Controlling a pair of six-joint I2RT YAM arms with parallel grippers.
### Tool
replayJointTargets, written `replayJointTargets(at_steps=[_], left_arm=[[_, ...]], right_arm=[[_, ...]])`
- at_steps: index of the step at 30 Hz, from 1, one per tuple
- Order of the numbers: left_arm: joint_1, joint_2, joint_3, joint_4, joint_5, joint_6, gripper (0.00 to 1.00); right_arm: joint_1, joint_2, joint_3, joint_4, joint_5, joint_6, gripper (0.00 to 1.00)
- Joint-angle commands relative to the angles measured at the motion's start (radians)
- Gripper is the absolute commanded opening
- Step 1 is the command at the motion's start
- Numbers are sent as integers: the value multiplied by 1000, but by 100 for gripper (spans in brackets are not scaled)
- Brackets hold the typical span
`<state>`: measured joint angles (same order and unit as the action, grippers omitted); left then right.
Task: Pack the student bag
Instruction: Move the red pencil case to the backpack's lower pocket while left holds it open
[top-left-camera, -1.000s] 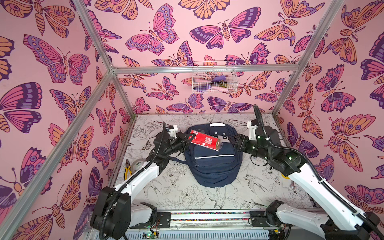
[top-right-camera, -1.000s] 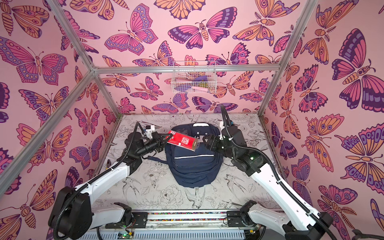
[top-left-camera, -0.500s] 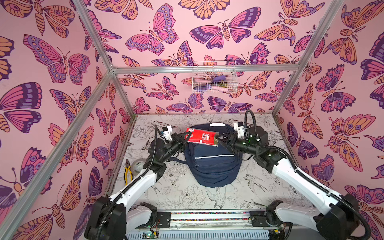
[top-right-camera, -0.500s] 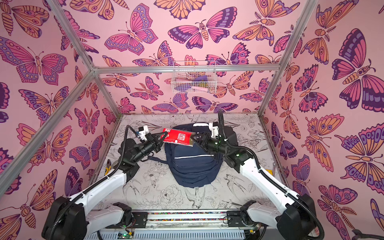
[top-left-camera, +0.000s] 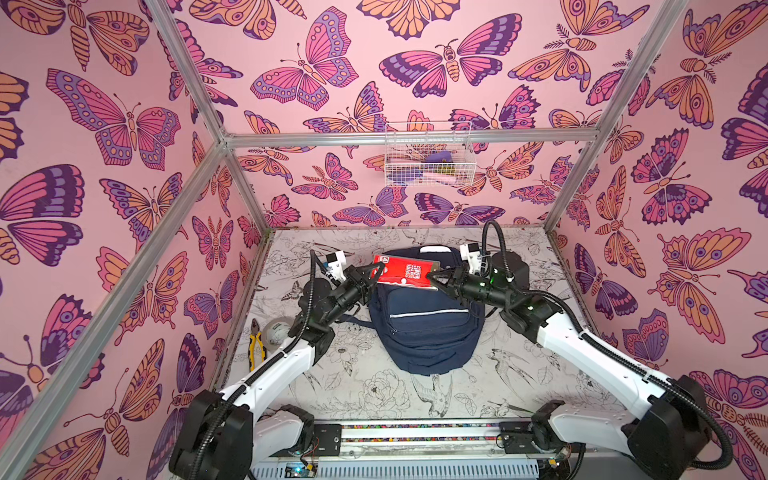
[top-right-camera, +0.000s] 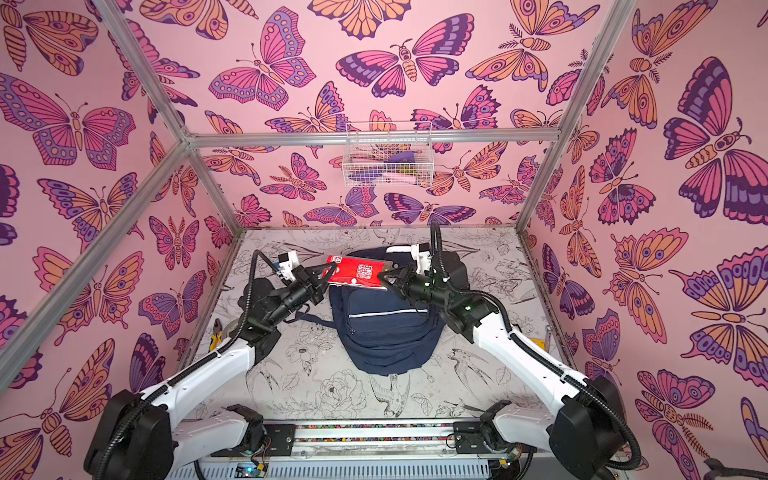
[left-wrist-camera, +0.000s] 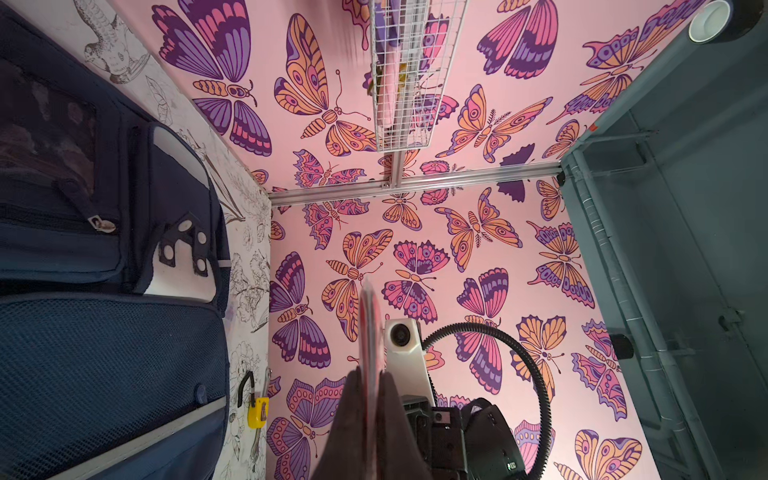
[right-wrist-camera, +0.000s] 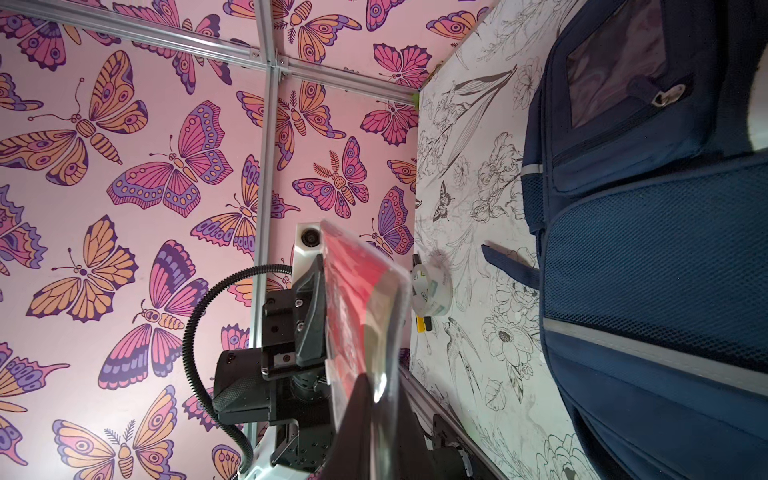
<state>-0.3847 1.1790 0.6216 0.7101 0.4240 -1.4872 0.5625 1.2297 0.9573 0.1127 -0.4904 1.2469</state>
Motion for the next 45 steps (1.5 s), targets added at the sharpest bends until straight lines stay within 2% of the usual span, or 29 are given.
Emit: replayJointTargets(at_steps=[1,3,5,7,10,13,16,19,24,30,33,40,45], left_arm=[[-14,14,2,26,20,18,13],[-16,18,6,-17,25,34,37],[-14,5,30,-118,35,87,48],[-15,-32,100,-343,33,231,54],[-19,-85,230,-695,-29,494,72],[-30,-83,341,-959,-107,717,73],[-63,-39,423,-1116,-145,887,73],[-121,34,490,-1228,-163,1019,72],[-284,173,548,-1297,-219,1214,72],[-441,296,607,-1318,-317,1362,73],[-499,372,644,-1338,-414,1413,73],[-557,492,704,-1361,-624,1444,69],[-576,530,723,-1363,-635,1461,62]], right_arm=[[3,9,44,-30,2,-29,0],[-4,0,64,-67,10,-50,0],[-20,-22,78,-121,25,-80,0],[-43,-60,83,-192,70,-113,0],[-115,-113,89,-296,78,-148,0],[-211,-171,99,-431,72,-197,0],[-312,-235,95,-540,32,-237,0],[-412,-294,82,-639,3,-265,0],[-540,-347,66,-806,-51,-327,0],[-567,-399,67,-946,-45,-381,0],[-569,-420,72,-987,-46,-399,0],[-569,-450,87,-1058,-40,-421,0],[-569,-457,89,-1086,-26,-426,0]])
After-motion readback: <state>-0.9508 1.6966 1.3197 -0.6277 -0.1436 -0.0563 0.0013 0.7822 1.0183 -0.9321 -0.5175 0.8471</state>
